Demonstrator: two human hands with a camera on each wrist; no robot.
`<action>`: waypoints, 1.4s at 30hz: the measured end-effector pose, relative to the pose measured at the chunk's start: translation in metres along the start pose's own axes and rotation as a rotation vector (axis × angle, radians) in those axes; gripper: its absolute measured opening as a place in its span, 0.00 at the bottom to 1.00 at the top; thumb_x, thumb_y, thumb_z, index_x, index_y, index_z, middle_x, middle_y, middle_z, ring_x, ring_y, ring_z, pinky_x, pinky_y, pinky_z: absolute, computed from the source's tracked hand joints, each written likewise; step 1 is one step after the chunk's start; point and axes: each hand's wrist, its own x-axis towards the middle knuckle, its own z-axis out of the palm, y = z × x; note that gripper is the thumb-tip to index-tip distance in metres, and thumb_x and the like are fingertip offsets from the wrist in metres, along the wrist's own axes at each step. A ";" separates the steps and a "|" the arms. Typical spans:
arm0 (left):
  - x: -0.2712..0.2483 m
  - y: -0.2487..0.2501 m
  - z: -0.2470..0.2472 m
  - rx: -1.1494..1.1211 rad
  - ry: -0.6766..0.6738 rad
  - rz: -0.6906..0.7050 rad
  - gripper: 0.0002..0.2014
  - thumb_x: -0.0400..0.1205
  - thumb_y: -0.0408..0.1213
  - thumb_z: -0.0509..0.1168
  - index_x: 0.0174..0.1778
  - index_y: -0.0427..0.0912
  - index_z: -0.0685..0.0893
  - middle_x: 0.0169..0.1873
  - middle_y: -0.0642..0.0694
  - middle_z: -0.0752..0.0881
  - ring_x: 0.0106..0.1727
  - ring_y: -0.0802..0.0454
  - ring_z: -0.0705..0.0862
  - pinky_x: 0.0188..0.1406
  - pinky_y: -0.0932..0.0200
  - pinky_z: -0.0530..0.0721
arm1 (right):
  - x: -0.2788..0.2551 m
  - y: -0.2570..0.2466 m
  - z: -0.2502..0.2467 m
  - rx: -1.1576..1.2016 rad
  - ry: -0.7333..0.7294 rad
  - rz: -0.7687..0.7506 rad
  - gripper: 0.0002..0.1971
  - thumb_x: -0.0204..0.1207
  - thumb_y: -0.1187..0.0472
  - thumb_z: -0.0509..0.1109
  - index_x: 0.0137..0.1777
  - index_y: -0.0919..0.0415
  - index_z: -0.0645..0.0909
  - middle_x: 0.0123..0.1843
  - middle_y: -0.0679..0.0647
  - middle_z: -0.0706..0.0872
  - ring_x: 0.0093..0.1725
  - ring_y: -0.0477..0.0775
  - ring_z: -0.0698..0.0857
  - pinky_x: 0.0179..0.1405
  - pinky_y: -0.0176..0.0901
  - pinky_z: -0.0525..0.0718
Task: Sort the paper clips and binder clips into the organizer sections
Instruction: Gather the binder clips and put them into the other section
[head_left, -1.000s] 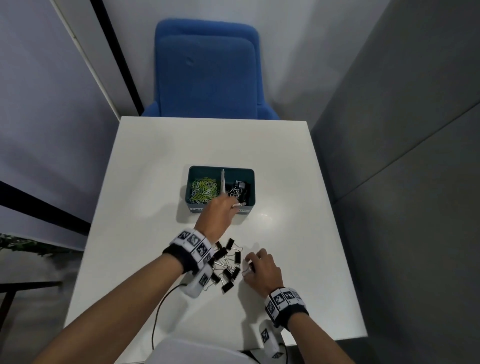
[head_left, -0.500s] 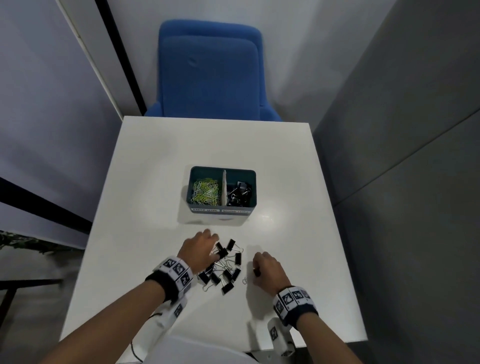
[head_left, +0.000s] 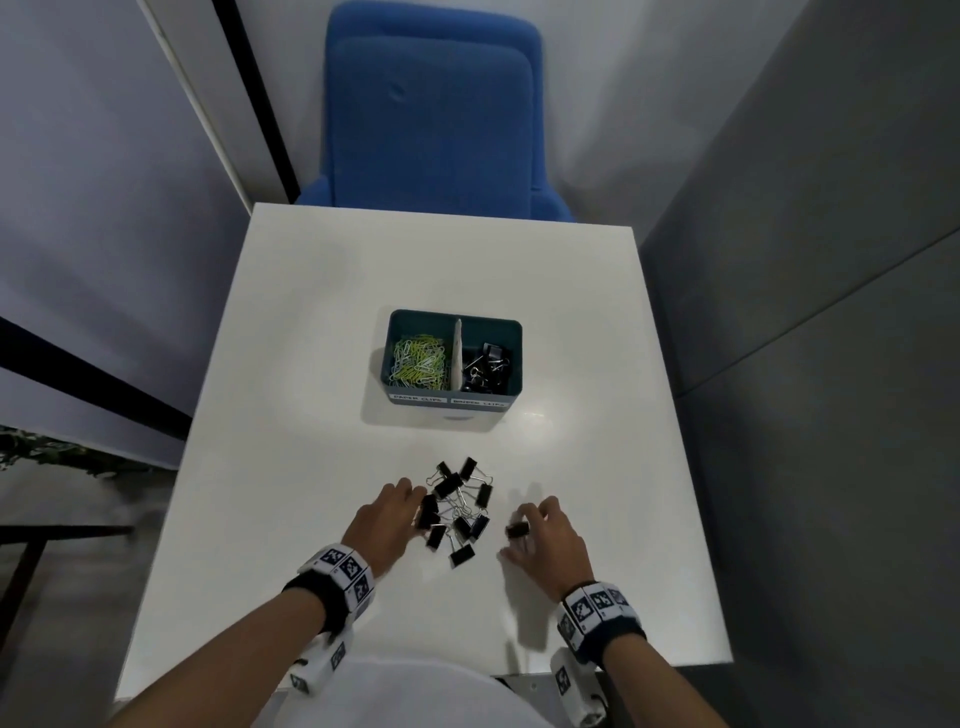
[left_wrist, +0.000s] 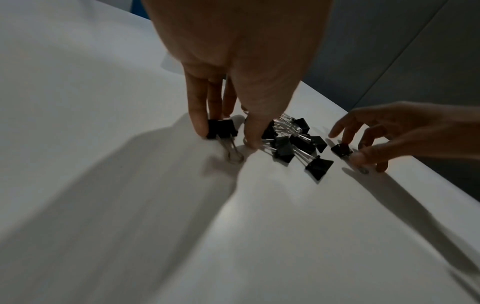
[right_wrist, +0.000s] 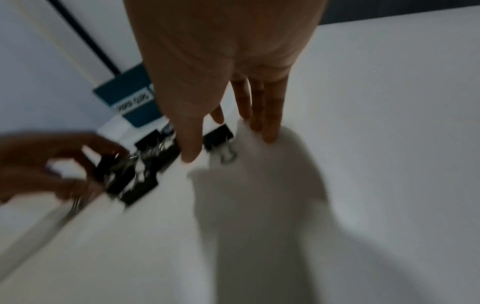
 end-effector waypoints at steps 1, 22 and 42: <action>0.001 0.001 0.000 0.024 -0.028 0.011 0.28 0.59 0.40 0.84 0.51 0.46 0.79 0.44 0.50 0.79 0.40 0.49 0.82 0.16 0.57 0.78 | -0.002 -0.002 0.004 -0.001 0.027 -0.011 0.20 0.69 0.48 0.76 0.58 0.52 0.78 0.55 0.50 0.75 0.48 0.55 0.82 0.33 0.42 0.79; 0.013 0.032 -0.016 0.075 -0.067 0.108 0.24 0.60 0.46 0.80 0.49 0.45 0.82 0.45 0.45 0.86 0.39 0.43 0.86 0.36 0.53 0.77 | 0.088 -0.095 -0.148 0.366 0.522 -0.114 0.18 0.72 0.53 0.75 0.59 0.53 0.76 0.54 0.48 0.79 0.51 0.47 0.78 0.44 0.40 0.78; 0.015 0.021 -0.068 -0.401 0.083 -0.016 0.05 0.78 0.41 0.71 0.43 0.44 0.84 0.38 0.52 0.88 0.41 0.52 0.85 0.38 0.57 0.78 | 0.017 -0.023 0.008 -0.079 0.040 -0.292 0.14 0.71 0.57 0.76 0.53 0.54 0.78 0.51 0.54 0.81 0.47 0.59 0.83 0.28 0.48 0.83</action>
